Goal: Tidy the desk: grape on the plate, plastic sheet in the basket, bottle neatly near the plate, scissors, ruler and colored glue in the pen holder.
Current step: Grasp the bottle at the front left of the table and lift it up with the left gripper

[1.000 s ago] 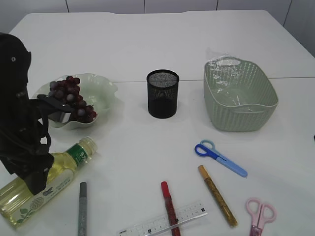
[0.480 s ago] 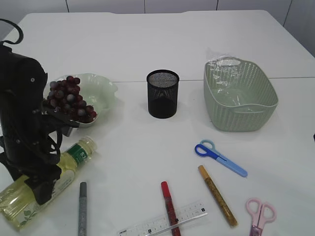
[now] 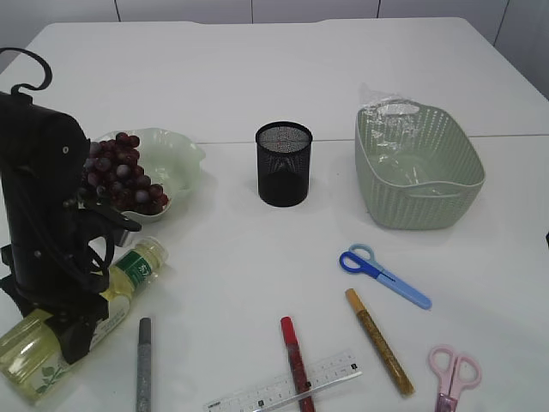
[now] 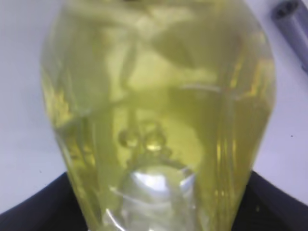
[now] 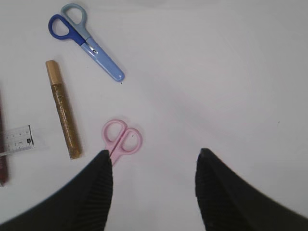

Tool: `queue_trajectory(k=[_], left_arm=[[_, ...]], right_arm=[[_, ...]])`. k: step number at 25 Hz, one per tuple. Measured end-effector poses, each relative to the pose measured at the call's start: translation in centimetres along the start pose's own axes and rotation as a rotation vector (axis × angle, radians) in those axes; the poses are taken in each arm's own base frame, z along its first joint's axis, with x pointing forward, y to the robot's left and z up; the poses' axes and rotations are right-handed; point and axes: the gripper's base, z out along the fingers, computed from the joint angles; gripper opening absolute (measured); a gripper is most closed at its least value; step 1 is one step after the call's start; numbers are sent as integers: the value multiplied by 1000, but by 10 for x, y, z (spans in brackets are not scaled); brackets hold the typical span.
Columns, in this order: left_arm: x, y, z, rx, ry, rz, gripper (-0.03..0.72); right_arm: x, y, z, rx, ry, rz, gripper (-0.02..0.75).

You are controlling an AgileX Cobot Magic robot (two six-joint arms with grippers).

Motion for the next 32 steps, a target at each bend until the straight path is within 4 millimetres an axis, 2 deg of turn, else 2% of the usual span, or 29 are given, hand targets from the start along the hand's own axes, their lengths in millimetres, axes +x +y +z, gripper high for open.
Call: queue_trajectory(k=[3,6,32], left_arm=[[0,0,-1,0,-1,0,481],[-1,0,-1,0,1,0,452],[-1,0,-2,0,0,0,416]], right_arm=[[0,0,0,0,0,0,409],[0,-1,0,8,-1,-5,409],[0,-1,0,11,-4,-7,409]])
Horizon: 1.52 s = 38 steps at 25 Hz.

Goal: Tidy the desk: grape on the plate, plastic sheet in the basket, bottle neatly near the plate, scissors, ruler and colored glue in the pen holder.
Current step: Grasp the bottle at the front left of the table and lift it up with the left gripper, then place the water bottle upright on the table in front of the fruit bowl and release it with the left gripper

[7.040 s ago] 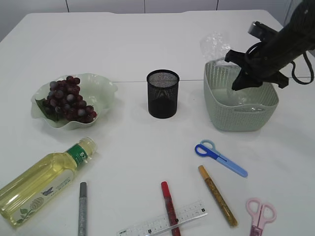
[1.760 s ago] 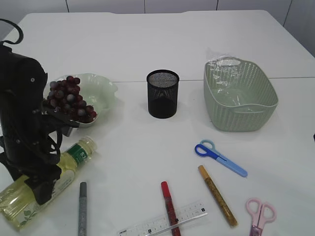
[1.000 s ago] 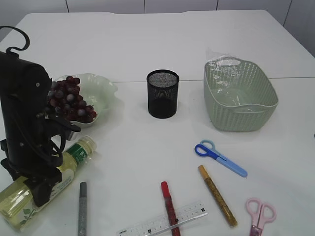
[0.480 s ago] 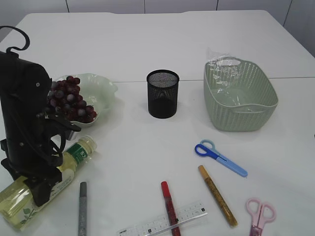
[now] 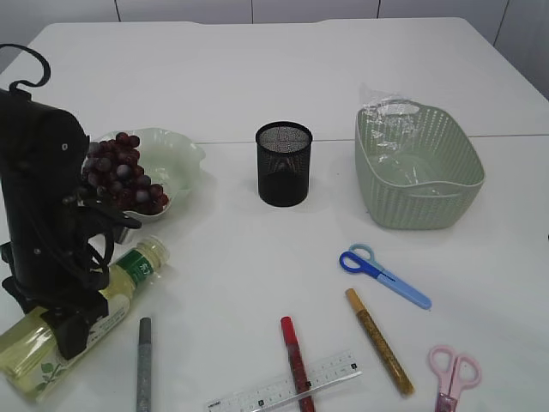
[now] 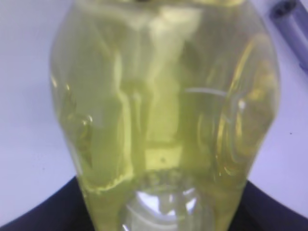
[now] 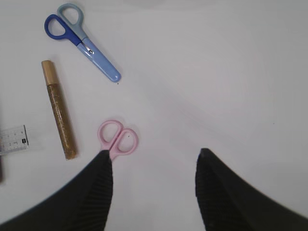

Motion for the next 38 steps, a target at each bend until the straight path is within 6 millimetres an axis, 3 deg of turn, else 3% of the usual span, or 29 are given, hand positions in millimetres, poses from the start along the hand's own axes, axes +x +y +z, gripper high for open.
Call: queue_trajectory(k=[4,11,16,24,30,38], left_arm=[[0,0,-8,-2,-57,-6,416],[13,-2,-39,-16,-176,11,414],[38,-9,-53,-3,-300,-2,414],[82,-22,-78,19,-660,-69,414],[109,-25,-59,-26,-883,-105,413],[111,-20,-51,-100,-1201,-180,413]], right_arm=[[0,0,0,0,0,0,409],[0,0,0,0,0,0,409],[0,0,0,0,0,0,409],[0,0,0,0,0,0,409],[0,0,0,2,-2,-1,409],[1,-1,0,8,9,-5,409]])
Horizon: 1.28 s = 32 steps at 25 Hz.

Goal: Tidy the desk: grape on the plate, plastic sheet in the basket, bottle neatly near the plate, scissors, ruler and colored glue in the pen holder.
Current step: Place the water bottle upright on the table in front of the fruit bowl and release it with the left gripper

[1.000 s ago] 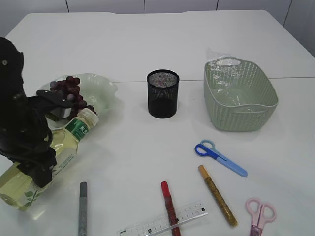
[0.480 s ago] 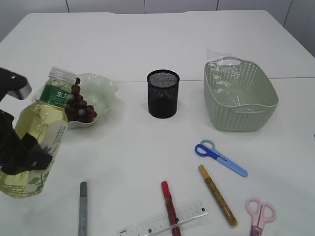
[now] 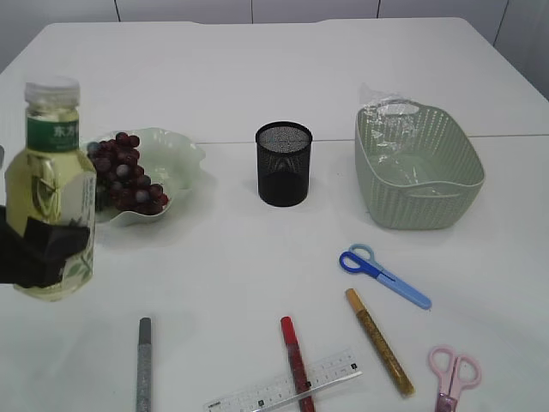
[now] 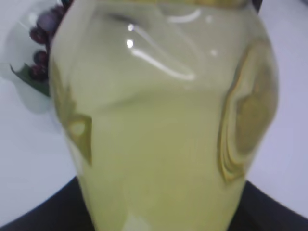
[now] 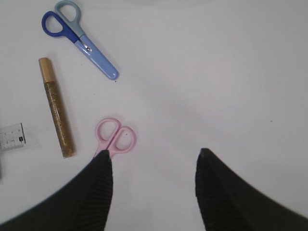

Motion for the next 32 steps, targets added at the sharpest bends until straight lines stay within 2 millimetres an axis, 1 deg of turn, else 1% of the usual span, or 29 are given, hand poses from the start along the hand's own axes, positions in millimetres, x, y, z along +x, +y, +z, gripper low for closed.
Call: queue_trajectory(k=[4,7,10,15,19,23,29,32], left_arm=[[-11,3,0,-33,-183,-15,413],[-14,2,8,-21,-252,-18,413],[-12,-3,20,26,-295,-22,413],[-13,-15,37,158,-431,-38,413],[-5,-21,51,235,-466,-42,413],[4,-23,61,249,-443,-50,413],[9,-24,65,253,-421,-52,413],[11,-22,69,227,-422,-37,413]], right_arm=[[0,0,0,0,-2,0,409],[0,0,0,0,-4,0,409],[0,0,0,2,-4,-1,409],[0,0,0,3,-4,-2,409],[0,0,0,2,-4,-1,409],[0,0,0,-1,-4,1,409],[0,0,0,-2,-4,1,409],[0,0,0,-2,-5,1,409]])
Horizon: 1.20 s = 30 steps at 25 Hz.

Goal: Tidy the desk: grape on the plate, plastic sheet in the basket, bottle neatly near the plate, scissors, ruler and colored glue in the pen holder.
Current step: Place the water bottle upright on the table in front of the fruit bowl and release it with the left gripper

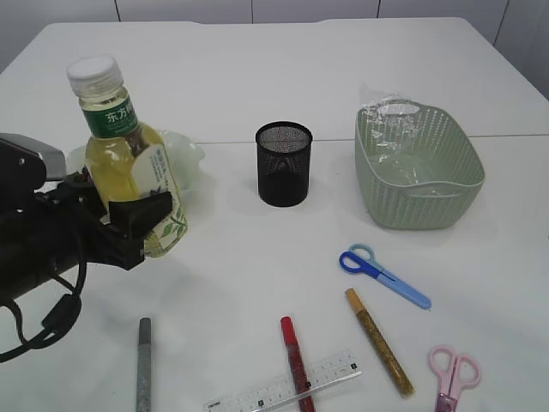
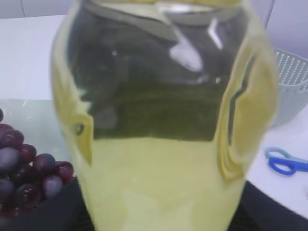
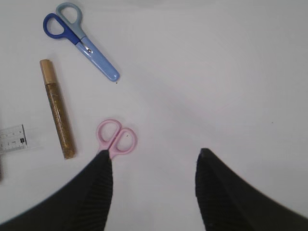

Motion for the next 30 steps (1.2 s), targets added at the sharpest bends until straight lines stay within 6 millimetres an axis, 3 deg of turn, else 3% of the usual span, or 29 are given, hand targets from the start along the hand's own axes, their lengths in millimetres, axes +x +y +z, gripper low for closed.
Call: queue_trajectory(k=[16,30], left_arm=[[60,18,13,-49,206,37,413],[69,32,42,-39,128,42,413]], right_arm=[[0,0,0,-2,-2,1,409],[0,0,0,0,-2,0,409]])
